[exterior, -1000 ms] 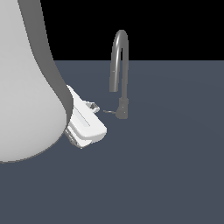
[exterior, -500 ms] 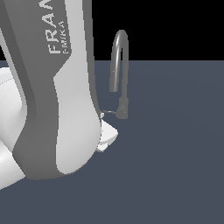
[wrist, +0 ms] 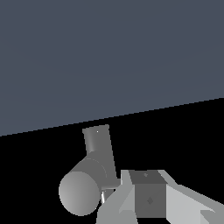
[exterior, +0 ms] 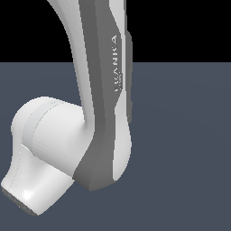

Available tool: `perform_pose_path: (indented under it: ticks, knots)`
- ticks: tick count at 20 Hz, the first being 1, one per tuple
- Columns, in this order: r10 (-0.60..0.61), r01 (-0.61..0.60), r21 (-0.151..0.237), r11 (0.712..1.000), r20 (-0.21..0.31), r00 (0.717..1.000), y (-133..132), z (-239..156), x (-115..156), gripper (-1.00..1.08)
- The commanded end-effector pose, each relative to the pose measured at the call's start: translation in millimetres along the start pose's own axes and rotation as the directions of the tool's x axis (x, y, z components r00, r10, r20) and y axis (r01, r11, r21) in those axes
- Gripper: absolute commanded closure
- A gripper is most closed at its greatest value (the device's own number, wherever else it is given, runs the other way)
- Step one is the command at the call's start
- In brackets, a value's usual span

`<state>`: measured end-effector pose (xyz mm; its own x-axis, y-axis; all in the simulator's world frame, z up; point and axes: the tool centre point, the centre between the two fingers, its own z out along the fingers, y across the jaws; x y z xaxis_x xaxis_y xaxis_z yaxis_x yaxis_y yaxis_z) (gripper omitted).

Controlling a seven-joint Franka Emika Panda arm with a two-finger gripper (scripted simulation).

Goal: Turn on the faucet by rotating a designated handle.

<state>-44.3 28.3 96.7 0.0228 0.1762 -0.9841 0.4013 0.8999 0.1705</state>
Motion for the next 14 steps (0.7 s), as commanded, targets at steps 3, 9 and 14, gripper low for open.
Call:
perform_pose_path:
  ticks: [3,9,14]
  knots:
    - [-0.065,0.066,-0.063,0.996,0.016,0.998,-4.7,11.0,9.4,1.08]
    - [-0.127,0.131,-0.122,0.984,0.035,0.991,-9.3,22.7,17.8,1.08]
    - [-0.158,0.163,-0.151,0.975,0.046,0.986,-11.4,29.1,21.7,1.08]
